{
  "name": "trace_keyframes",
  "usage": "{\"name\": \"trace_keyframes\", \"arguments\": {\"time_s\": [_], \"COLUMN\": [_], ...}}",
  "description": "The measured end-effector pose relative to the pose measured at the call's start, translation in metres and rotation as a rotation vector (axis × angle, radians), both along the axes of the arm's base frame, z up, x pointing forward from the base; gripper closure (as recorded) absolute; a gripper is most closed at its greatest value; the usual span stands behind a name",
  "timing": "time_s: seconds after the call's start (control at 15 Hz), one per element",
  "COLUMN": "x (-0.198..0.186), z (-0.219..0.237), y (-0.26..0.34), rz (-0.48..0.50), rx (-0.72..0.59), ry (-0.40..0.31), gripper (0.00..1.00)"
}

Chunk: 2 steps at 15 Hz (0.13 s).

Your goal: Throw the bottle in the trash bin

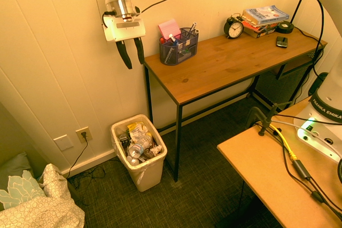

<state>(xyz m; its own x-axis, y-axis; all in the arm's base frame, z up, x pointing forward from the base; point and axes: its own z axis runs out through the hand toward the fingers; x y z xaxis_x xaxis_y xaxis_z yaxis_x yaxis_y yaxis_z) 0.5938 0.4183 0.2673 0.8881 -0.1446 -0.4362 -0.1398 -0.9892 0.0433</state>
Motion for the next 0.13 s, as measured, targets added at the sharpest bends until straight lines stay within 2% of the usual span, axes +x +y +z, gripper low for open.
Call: {"name": "trace_keyframes", "arguments": {"time_s": [0.13], "x": [0.009], "z": [0.029], "y": [-0.009], "rz": [-0.046], "rx": [0.008], "ry": [-0.108], "gripper": [0.00]}}
